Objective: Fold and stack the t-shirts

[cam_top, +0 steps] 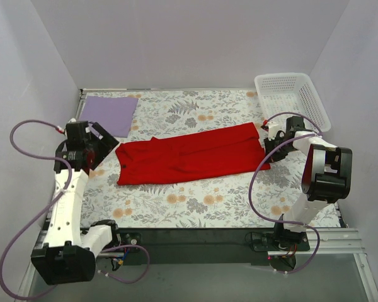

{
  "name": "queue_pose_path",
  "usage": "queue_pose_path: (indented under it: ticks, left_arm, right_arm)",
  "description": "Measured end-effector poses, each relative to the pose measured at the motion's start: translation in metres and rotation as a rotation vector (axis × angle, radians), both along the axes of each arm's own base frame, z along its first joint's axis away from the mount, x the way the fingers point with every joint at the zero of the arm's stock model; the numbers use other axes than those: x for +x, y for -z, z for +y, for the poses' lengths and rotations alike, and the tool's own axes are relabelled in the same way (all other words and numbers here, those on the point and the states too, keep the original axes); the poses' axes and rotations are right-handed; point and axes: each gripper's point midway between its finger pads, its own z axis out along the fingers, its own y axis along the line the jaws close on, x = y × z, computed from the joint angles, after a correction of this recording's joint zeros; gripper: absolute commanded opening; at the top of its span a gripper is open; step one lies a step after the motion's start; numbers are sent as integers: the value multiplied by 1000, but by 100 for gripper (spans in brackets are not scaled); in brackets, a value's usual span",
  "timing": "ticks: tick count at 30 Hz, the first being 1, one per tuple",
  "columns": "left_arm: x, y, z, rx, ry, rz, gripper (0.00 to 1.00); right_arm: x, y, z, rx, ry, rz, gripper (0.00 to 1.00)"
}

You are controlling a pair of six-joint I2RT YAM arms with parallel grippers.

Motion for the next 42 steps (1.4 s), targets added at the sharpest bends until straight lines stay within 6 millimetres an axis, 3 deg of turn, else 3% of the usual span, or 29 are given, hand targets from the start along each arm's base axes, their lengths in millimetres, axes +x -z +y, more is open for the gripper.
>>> queue_pose_path:
  ticks: [2, 7, 10, 21, 36, 39, 40, 41, 42]
  left_arm:
    - [-11, 8, -4, -83, -79, 2, 73]
    - [-51, 87, -16, -288, -316, 237, 65]
    - [-75, 115, -14, -334, -462, 324, 65]
    - [-57, 121, 17, -351, -673, 248, 60]
    - [-54, 169, 1, -441, -658, 343, 50]
    - [-52, 170, 1, -443, -659, 341, 45]
    - [-51, 170, 2, -443, -659, 339, 40]
    - [-50, 170, 2, -444, -660, 337, 27]
    - [-49, 171, 2, -447, -664, 336, 23]
  right_arm:
    - [0, 0, -1, 0, 3, 0, 1]
    - [0, 0, -1, 0, 1, -1, 1]
    - [0, 0, -1, 0, 1, -1, 1]
    - [0, 0, -2, 6, 1, -2, 1]
    - [0, -1, -2, 12, 2, -3, 1]
    - [0, -1, -2, 12, 2, -3, 1]
    - [0, -1, -2, 13, 2, -3, 1]
    - [0, -1, -2, 13, 2, -3, 1]
    - [0, -1, -2, 13, 2, -3, 1]
